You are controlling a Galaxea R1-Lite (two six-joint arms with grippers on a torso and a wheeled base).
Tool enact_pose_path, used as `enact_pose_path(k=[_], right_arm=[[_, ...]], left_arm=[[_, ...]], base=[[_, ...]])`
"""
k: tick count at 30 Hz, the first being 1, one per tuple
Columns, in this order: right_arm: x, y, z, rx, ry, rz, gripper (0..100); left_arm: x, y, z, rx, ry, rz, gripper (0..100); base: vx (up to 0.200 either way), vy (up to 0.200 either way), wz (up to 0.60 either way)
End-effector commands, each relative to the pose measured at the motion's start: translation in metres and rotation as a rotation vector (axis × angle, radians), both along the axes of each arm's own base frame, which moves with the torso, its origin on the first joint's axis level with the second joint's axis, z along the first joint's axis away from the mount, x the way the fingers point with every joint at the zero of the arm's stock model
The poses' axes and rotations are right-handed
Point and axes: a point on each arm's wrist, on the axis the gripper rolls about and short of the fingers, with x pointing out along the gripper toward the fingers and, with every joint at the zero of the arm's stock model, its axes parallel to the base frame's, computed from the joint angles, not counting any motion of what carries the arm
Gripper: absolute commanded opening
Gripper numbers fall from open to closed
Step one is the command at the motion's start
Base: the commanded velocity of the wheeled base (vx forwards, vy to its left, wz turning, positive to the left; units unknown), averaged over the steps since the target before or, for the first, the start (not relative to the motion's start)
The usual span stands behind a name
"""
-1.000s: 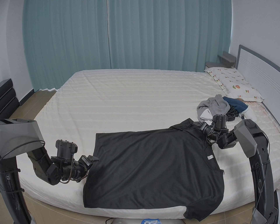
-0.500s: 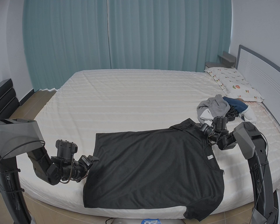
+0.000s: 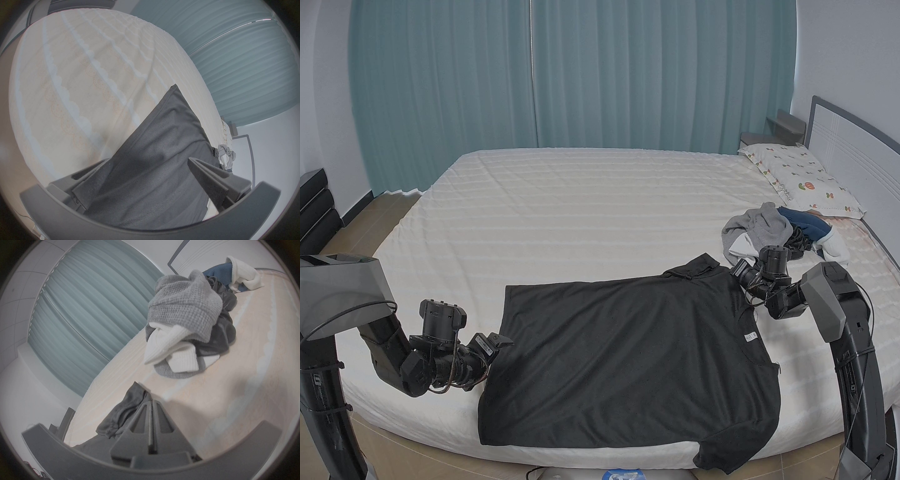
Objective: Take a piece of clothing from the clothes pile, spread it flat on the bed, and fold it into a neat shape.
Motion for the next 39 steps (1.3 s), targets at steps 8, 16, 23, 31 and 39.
enact_pose_path(k=[8, 16, 23, 31, 39], right_arm=[[0.005, -0.011, 0.013, -0.003, -0.079, -0.025, 0], [0.009, -0.013, 0.005, -0.021, -0.086, -0.059, 0], [0.008, -0.013, -0.001, -0.023, -0.069, -0.059, 0], [-0.003, -0.015, 0.021, -0.018, -0.058, -0.059, 100], [-0.059, -0.013, 0.061, -0.012, -0.082, -0.05, 100]], left_arm=[[0.0, 0.0, 0.0, 0.001, 0.001, 0.002, 100], [0.0, 0.0, 0.0, 0.001, 0.001, 0.0, 100], [0.0, 0.0, 0.0, 0.002, 0.0, -0.001, 100], [0.0, -0.001, 0.0, 0.0, 0.001, -0.001, 100], [-0.005, 0.001, 0.001, -0.015, -0.002, -0.005, 100]], base=[[0.0, 0.0, 0.0], [0.0, 0.0, 0.0], [0.0, 0.0, 0.0], [0.0, 0.0, 0.0], [0.0, 0.0, 0.0]])
